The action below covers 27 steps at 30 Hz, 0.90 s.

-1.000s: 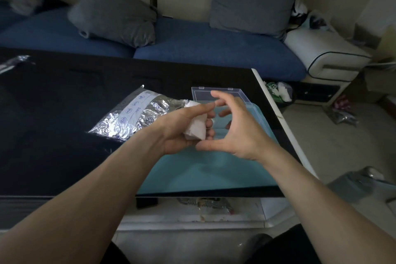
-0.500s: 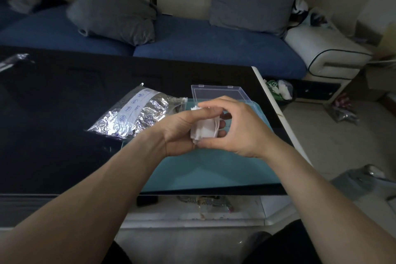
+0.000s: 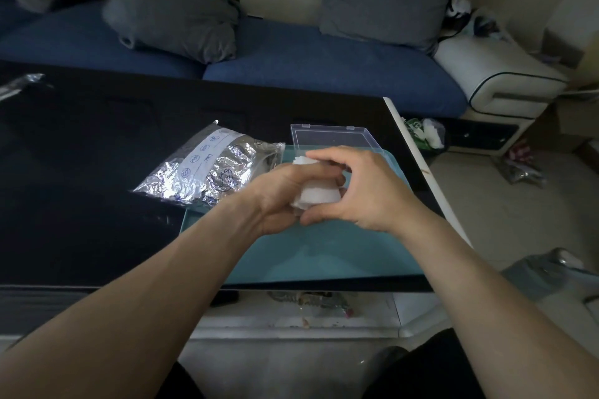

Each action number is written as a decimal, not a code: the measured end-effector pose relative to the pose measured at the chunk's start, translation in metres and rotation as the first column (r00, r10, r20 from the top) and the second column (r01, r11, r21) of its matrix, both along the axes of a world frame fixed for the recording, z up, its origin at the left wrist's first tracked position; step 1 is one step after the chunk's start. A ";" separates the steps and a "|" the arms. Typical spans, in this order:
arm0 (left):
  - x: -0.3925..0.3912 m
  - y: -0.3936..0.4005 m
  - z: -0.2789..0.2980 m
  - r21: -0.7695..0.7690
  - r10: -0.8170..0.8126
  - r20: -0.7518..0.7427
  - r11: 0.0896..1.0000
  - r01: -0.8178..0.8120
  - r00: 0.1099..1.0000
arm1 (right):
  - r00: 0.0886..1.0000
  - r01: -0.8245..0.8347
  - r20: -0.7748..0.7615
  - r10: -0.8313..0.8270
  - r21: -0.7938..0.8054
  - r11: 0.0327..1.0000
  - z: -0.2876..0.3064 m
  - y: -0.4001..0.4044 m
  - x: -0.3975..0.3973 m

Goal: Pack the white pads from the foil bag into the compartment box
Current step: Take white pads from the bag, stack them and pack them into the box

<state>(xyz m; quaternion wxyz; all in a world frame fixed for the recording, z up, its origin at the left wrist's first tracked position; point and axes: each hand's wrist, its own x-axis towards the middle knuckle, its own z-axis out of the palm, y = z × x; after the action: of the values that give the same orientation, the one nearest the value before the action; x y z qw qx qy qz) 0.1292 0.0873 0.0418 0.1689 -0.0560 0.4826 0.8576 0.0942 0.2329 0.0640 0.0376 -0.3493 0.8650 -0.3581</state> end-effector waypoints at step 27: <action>0.000 -0.003 -0.002 -0.029 0.111 0.001 0.993 -0.111 0.994 | 0.992 -0.118 -0.034 0.122 0.101 0.988 -0.005 -0.010 0.003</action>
<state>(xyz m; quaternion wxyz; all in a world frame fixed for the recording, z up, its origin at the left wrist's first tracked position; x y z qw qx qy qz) 0.1294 0.0841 0.0395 0.1209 -0.0864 0.4910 0.8584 0.0970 0.2226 0.0589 0.0589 -0.4056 0.8597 -0.3050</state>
